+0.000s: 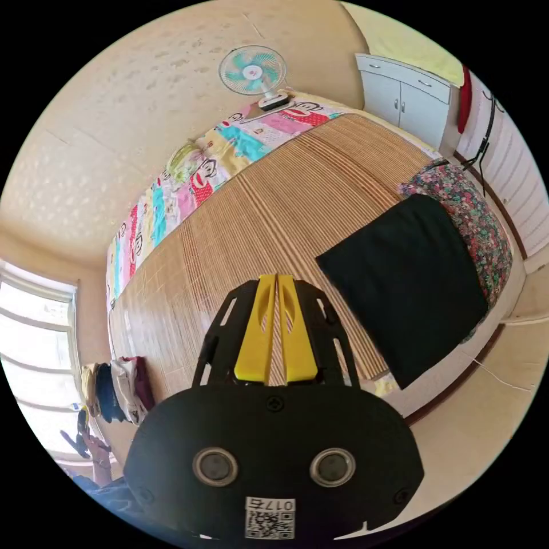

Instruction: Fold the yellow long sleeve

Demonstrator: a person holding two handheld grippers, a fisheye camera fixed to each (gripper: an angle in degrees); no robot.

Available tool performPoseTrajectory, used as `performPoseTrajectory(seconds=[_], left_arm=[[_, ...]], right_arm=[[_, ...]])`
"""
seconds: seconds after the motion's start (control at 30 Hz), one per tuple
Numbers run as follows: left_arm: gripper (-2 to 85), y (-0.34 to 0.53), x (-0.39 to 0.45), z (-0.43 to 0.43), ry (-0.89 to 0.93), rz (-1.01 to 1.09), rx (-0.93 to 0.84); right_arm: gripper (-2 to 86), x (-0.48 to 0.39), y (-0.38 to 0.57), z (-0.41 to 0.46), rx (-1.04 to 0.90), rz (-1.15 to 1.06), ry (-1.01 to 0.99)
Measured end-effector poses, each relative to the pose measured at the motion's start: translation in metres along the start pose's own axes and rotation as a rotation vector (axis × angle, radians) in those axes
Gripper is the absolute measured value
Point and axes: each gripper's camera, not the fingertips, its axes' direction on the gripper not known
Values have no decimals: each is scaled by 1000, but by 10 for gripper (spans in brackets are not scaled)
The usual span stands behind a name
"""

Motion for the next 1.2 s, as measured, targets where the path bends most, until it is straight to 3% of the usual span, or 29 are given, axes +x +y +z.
performPoseTrajectory(seconds=[0.17, 0.27, 0.33, 0.47, 0.67, 0.77, 0.93, 1.03, 1.1, 1.2], left_arm=[[87, -88, -74, -3, -176, 123, -7], [108, -124, -121, 22, -165, 106, -141], [101, -131, -149, 52, -129, 79, -328], [53, -130, -157, 29, 24, 94, -324], [40, -158, -190, -122, 702, 139, 89], [40, -188, -174, -197, 1010, 318, 279], [36, -211, -45, -279, 1649, 794, 482], [33, -213, 48, -275, 2011, 780, 428], [33, -206, 103, -266, 2158, 771, 379], [33, -188, 187, -247, 2264, 742, 253]], right_arm=[[2, -160, 83, 50, -73, -88, -189], [2, -237, 133, 70, -120, -151, -244], [2, -268, 159, 72, -142, -200, -260], [3, -283, 195, 58, -163, -252, -264], [5, -264, 220, 3, -53, -369, -393], [9, -263, 235, -23, 27, -469, -507], [31, -282, 258, -58, 116, -700, -688], [77, -297, 269, -95, 175, -893, -844], [125, -305, 280, -126, 179, -1058, -956], [143, -308, 300, -150, 313, -1141, -796]])
